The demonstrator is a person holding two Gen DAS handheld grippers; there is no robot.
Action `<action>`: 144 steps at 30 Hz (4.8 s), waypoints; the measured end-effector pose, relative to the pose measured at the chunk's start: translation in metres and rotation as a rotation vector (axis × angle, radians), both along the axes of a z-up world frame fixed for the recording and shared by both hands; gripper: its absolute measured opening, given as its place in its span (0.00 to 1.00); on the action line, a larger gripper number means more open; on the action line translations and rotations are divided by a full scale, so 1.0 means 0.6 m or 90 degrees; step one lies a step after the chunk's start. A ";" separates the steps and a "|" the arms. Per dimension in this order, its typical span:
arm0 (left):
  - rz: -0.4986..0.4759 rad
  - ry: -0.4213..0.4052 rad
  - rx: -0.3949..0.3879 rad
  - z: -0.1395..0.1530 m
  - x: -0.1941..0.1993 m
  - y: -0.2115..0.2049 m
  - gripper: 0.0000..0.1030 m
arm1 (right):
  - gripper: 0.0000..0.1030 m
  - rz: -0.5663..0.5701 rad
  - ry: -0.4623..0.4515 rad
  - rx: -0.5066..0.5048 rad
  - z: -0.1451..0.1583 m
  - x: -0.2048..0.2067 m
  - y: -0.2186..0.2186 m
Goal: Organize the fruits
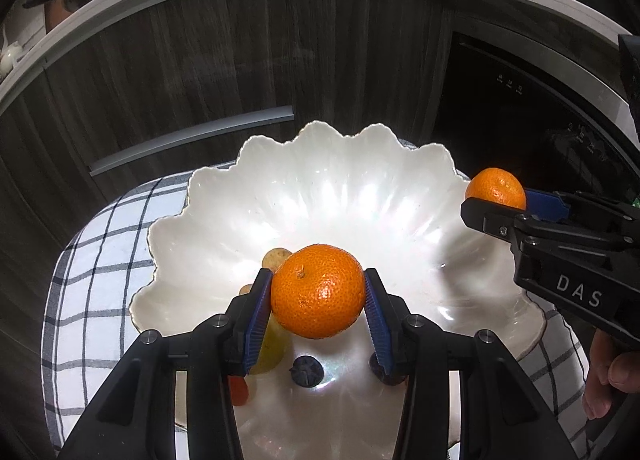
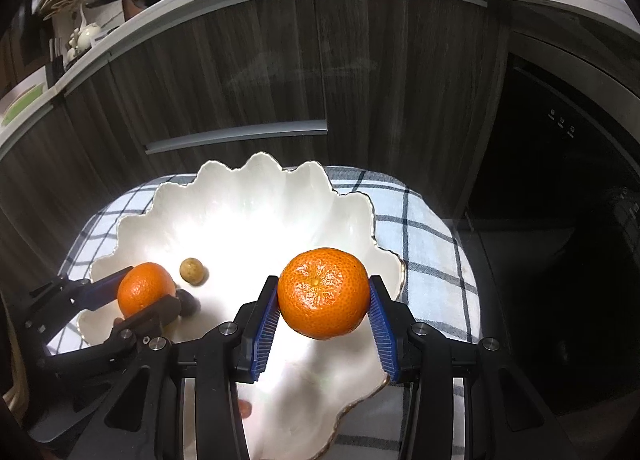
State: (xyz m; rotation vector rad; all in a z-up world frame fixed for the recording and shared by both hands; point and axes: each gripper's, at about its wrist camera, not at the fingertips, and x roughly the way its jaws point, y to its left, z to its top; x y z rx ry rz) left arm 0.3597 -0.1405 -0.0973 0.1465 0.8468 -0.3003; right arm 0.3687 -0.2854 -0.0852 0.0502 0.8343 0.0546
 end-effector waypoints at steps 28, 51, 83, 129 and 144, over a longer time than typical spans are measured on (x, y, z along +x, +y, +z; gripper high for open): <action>0.057 -0.046 0.008 0.054 -0.062 0.064 0.87 | 0.80 -0.041 -0.039 -0.026 0.044 -0.065 0.026; 0.075 -0.088 0.016 0.115 -0.190 0.120 0.87 | 0.80 -0.070 -0.072 -0.034 0.092 -0.200 0.066; 0.176 -0.099 0.021 0.097 -0.429 0.230 0.87 | 0.80 -0.070 -0.113 -0.046 0.086 -0.443 0.148; 0.202 -0.154 0.009 0.126 -0.536 0.249 0.95 | 0.87 -0.092 -0.138 -0.054 0.102 -0.547 0.145; 0.194 -0.161 0.007 0.127 -0.535 0.249 0.95 | 0.87 -0.091 -0.139 -0.049 0.102 -0.548 0.143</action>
